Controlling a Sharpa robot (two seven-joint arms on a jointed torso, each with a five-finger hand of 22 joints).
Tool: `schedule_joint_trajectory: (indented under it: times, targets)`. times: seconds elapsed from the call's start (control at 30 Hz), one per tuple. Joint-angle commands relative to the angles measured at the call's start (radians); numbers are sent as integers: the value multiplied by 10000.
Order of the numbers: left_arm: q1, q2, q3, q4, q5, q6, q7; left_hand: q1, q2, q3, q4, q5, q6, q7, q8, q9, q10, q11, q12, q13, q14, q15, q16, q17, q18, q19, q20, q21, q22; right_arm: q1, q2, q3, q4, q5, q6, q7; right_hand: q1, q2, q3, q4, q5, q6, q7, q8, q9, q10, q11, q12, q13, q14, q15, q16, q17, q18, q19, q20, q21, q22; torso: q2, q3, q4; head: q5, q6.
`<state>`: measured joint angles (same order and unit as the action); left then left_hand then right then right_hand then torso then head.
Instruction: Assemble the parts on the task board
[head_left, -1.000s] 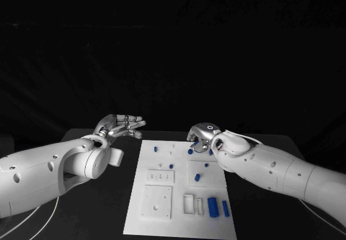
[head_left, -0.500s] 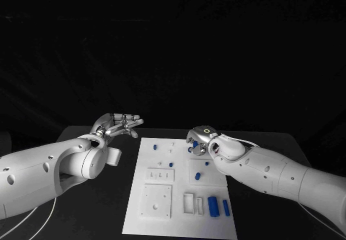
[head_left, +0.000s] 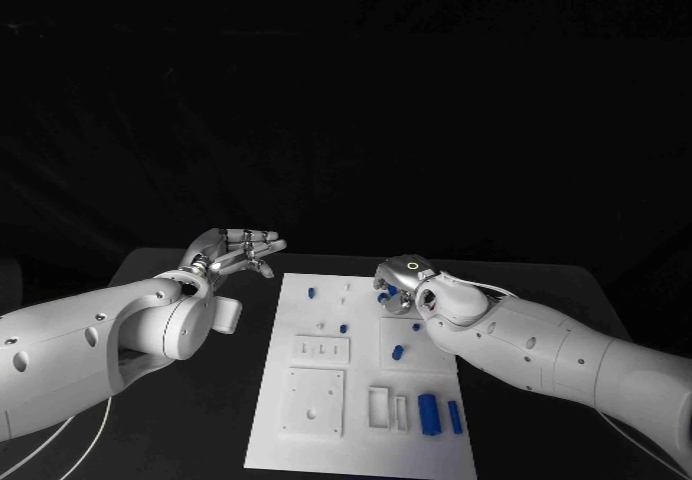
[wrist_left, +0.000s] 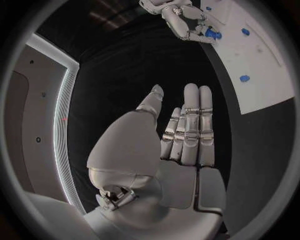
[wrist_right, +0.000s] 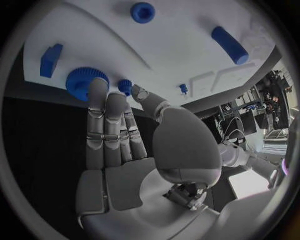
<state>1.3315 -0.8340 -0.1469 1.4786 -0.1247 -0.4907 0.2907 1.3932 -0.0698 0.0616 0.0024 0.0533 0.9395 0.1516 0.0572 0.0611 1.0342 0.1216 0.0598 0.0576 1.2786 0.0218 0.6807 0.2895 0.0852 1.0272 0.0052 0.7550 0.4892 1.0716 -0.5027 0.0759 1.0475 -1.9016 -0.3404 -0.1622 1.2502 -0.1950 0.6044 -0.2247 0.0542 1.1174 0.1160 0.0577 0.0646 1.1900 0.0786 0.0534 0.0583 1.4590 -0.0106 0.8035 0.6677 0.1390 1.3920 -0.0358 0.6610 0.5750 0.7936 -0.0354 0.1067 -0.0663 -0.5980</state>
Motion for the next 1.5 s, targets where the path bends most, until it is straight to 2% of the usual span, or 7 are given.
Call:
schedule_joint_trajectory:
  times: [0.03, 0.1, 0.23, 0.6, 0.77, 1.07, 1.5]
  targets:
    - [18, 16, 13, 17, -58, 9, 15, 2, -74, 10, 58, 29, -56, -29, 30, -1, -83, -15, 6, 9, -11, -14, 57, -14, 177, -48, -15, 57, 25, -12, 10, -12, -23, -262, 185, -111, -20, -38, 82, -10, -30, -22, -24, 45, 14, -20, -1, 39, 9, -54, 11, 93, -25, -53, 35, 14, -64, 126, 71, -26, 22, -30, 14]
    - [19, 15, 13, 13, -58, 13, 9, 2, -74, 10, 58, 29, -56, -29, 30, -1, -83, -15, 6, 9, -11, -14, 57, -14, 177, -48, -15, 57, 25, -17, 7, -19, -25, -282, 213, -123, -18, -22, 106, -14, -24, -14, -23, 47, 15, -3, -2, 39, 9, -57, 9, 110, -33, -53, 34, 12, -73, 174, 99, -33, 11, -36, 88]
    - [19, 24, 13, -8, -58, 20, 1, -2, -72, 14, 70, 29, -25, -34, 32, 0, -99, -14, 7, 9, -20, -14, 100, -24, 180, -52, -15, 79, 46, -24, -6, -29, -4, -330, 275, -146, -13, 63, 253, -53, -21, 181, -82, 58, 26, 204, -64, 39, 10, -80, -23, 158, -68, -68, 10, -11, -104, 375, 132, -48, 11, -25, 78]
    - [20, 13, 13, -53, -57, 50, -28, -17, -34, 17, 85, 24, 75, -49, 36, 5, -150, -19, 5, 8, -55, -21, 89, -57, 171, -87, -15, 62, 44, -32, -70, -37, 100, -567, 288, -275, 163, 653, 184, -310, -27, 1044, -258, 59, 108, 1180, -363, 44, 27, -100, -251, 345, 18, -200, -98, -247, 255, 1202, 205, -64, 28, -13, 44]
    - [21, 4, 13, -57, -57, 45, -29, -14, -47, 12, 87, 22, 75, -51, 37, 5, -176, -17, 6, 8, -53, -21, 88, -80, 163, -90, -19, 52, 42, -33, -80, -38, 163, -645, -53, -343, 297, 853, 189, -483, -35, 1365, -328, 69, 193, 1589, -479, 55, 44, -135, -365, 354, 40, -193, -179, -357, 359, 1506, 225, -71, 19, 6, 56]
    - [24, 3, 13, -92, -57, 38, -34, 0, -42, 17, 86, 21, 60, -56, 34, 4, -184, -20, 6, 8, -35, -29, 104, -99, 161, -79, -26, 52, 46, -27, -187, -34, 611, -701, -1056, -688, 242, 771, 512, -519, -10, 1575, -396, 60, 401, 1844, -551, 56, 53, -106, -436, 338, -87, -186, -246, -431, 383, 2221, 252, -98, 25, 78, 139]
    - [55, 67, 13, -174, -57, 19, -44, 17, -42, 16, 76, 20, 88, -56, 38, 6, -177, -23, 9, 9, -25, -35, 144, -104, 158, -72, -33, 58, 56, 141, 337, -14, 607, -837, -1267, -1336, 217, 737, 558, -521, 19, 1627, -418, 59, 441, 1899, -563, 52, 53, -128, -456, 398, -209, -187, -108, -445, -78, 2871, 311, -117, 74, 104, 294]
